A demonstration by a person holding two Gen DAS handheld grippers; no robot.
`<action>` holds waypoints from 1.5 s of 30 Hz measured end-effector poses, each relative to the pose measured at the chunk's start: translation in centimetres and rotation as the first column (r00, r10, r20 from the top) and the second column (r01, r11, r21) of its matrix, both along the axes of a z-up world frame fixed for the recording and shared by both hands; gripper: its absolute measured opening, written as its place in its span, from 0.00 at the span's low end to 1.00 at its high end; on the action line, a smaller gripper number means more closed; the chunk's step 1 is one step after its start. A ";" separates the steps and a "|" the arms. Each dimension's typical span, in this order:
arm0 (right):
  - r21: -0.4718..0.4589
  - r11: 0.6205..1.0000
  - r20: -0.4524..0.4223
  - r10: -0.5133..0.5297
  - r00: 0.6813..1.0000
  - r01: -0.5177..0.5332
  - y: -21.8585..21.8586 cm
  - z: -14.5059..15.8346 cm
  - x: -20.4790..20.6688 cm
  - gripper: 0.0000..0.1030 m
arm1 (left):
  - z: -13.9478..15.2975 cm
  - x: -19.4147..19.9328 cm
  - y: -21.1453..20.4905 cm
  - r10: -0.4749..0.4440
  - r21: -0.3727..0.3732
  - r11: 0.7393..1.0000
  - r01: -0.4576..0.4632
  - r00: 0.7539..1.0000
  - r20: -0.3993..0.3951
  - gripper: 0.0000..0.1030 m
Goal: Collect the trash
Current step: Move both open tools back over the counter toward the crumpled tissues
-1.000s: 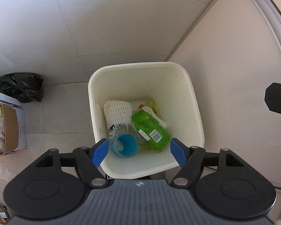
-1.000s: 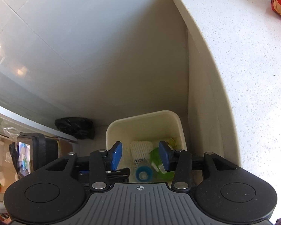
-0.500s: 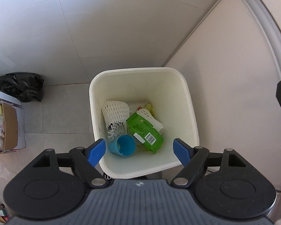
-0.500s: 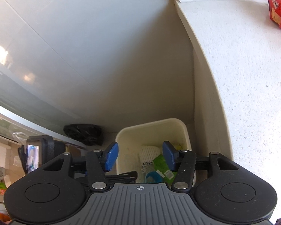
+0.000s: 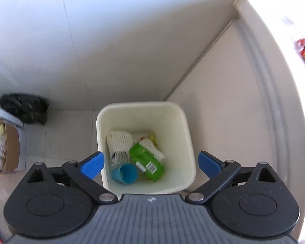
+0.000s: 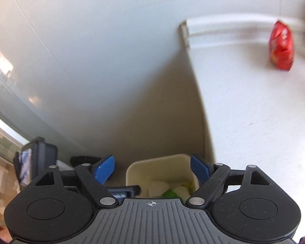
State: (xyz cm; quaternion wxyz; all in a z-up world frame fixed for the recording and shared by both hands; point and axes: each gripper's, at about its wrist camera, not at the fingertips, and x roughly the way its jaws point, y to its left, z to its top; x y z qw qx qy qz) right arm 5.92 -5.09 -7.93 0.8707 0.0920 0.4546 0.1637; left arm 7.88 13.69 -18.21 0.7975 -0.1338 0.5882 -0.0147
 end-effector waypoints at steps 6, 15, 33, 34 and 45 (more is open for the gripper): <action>-0.051 0.997 0.120 -0.059 0.991 0.066 -3.7 2.3 -2.3 0.87 | 4.0 0.6 -1.6 -0.031 0.022 0.999 0.029 0.994 0.101 0.99; -0.140 0.959 0.278 -0.202 0.939 0.248 -10.7 5.4 -4.3 0.93 | 8.7 1.8 -6.0 -0.143 0.028 0.990 0.140 0.963 0.228 0.99; -0.187 0.876 0.394 -0.348 0.851 0.445 -24.7 7.1 -1.7 0.95 | 15.9 7.0 -22.6 -0.409 0.076 0.903 0.423 0.793 0.452 0.99; -0.185 0.873 0.399 -0.353 0.847 0.451 -25.3 7.2 -1.4 0.95 | 16.0 7.4 -23.5 -0.416 0.078 0.899 0.431 0.785 0.459 0.99; -0.149 0.851 0.397 -0.415 0.819 0.503 -32.6 5.8 2.8 0.95 | 17.7 11.3 -31.0 -0.456 0.074 0.864 0.498 0.711 0.535 0.94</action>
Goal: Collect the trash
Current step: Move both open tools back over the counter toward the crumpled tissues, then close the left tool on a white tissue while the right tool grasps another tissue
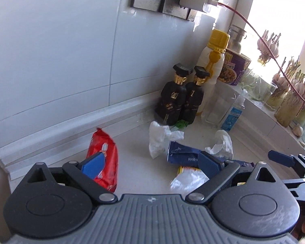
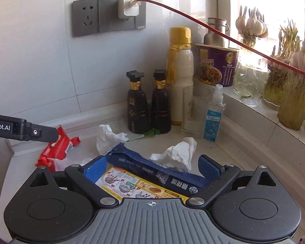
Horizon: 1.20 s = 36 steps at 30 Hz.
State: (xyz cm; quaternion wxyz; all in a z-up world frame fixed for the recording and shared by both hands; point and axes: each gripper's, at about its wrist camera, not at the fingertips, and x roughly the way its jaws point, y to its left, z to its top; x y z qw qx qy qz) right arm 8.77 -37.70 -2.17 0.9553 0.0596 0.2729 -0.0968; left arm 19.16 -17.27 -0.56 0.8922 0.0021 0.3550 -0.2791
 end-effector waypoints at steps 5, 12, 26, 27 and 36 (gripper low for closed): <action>0.056 0.997 0.002 -0.044 0.999 0.044 -2.6 -1.1 2.2 0.95 | -0.4 1.9 -3.0 -0.022 0.012 1.000 0.022 1.000 0.007 0.78; 0.141 0.985 -0.024 -0.094 0.995 0.097 -5.2 -2.8 4.5 0.95 | -2.6 4.1 -5.6 -0.026 0.022 0.999 0.027 0.999 -0.042 0.66; 0.213 0.970 -0.087 -0.104 0.991 0.120 -6.7 -5.3 6.4 0.89 | -5.2 6.8 -6.9 0.018 0.052 0.999 -0.012 0.994 -0.109 0.32; 0.221 0.968 -0.089 -0.101 0.991 0.119 -6.8 -5.4 6.6 0.87 | -5.3 6.8 -6.9 0.020 0.053 0.998 -0.014 0.994 -0.110 0.27; 0.271 0.953 -0.118 -0.109 0.987 0.137 -7.4 -5.9 7.3 0.32 | -5.2 6.9 -6.8 0.035 0.066 0.997 -0.029 0.995 -0.093 0.05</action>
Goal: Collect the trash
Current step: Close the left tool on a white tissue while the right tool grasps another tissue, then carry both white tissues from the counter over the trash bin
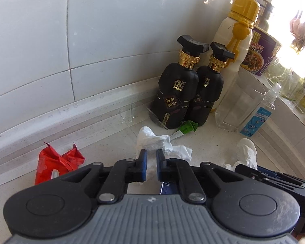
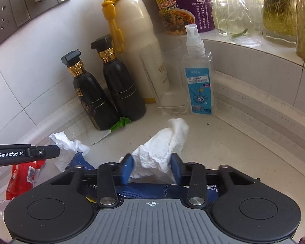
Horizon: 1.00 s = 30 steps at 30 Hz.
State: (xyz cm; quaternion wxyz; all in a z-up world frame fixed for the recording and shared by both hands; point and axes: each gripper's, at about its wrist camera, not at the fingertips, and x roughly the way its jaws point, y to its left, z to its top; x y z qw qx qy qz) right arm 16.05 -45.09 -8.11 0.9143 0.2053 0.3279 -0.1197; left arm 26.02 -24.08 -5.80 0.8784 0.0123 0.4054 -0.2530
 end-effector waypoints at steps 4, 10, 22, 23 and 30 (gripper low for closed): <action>-0.006 1.000 0.012 -0.011 1.000 0.011 -0.1 0.2 -0.2 0.19 | 0.1 0.2 0.0 0.009 0.009 1.000 -0.009 1.000 0.003 0.02; -0.015 1.000 0.026 -0.025 0.999 0.025 -0.2 0.7 -0.7 0.18 | 0.7 -0.6 0.0 -0.011 -0.013 1.000 0.012 0.999 0.042 0.32; -0.040 0.999 0.038 0.009 0.999 -0.007 0.5 0.9 -0.8 0.18 | -0.4 0.7 -1.6 0.023 0.084 0.996 -0.024 1.000 0.019 0.16; -0.042 0.999 0.039 0.009 0.999 -0.008 0.5 1.0 -0.9 0.18 | -0.3 0.5 -1.6 0.020 0.084 0.996 -0.022 0.999 0.027 0.11; -0.061 0.998 0.055 0.005 0.998 -0.002 0.5 2.3 -1.8 0.18 | 1.6 -0.4 -1.0 0.009 0.057 0.998 -0.012 0.998 0.059 0.09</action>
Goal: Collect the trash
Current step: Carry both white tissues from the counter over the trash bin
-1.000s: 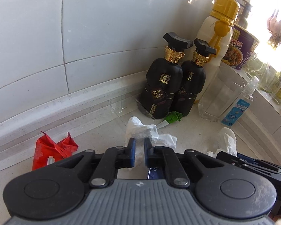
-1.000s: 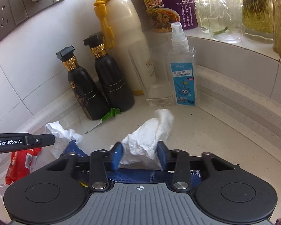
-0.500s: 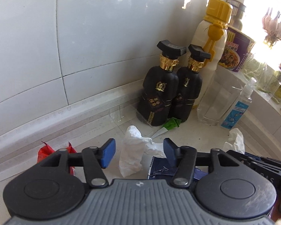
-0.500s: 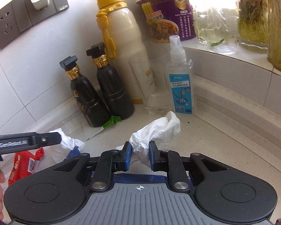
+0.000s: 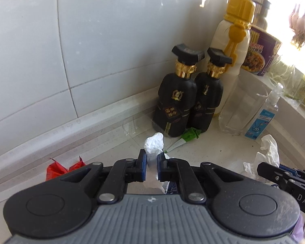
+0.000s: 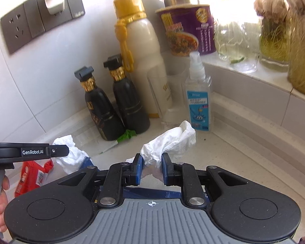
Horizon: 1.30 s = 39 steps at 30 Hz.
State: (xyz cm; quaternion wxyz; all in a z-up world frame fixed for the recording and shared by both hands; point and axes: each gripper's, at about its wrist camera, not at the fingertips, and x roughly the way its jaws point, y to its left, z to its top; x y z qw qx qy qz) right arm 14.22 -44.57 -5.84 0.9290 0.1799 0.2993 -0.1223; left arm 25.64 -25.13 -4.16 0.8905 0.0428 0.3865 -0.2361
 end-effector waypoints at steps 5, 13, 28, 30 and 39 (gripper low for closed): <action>-0.015 1.000 0.026 -0.001 1.000 0.001 0.3 1.4 -1.0 0.18 | 1.9 -1.0 0.8 -0.002 -0.034 0.999 0.003 1.000 0.021 0.08; -0.034 0.999 0.053 0.017 0.998 -0.015 2.6 4.0 -3.0 0.18 | 4.7 -3.4 2.8 -0.011 -0.074 0.997 0.014 0.999 0.045 0.08; -0.040 0.997 0.090 0.063 0.994 -0.060 9.5 7.7 -8.1 0.18 | 7.5 -8.8 9.3 -0.030 -0.081 0.996 0.035 0.997 0.067 0.08; -0.043 0.997 0.091 0.072 0.993 -0.068 10.5 8.0 -8.8 0.18 | 7.7 -9.5 10.4 -0.031 -0.086 0.996 0.036 0.997 0.065 0.08; 0.007 0.996 0.074 0.093 0.993 -0.094 14.6 8.3 -11.5 0.18 | 7.8 -12.3 15.5 -0.010 -0.116 0.993 0.014 0.999 0.039 0.09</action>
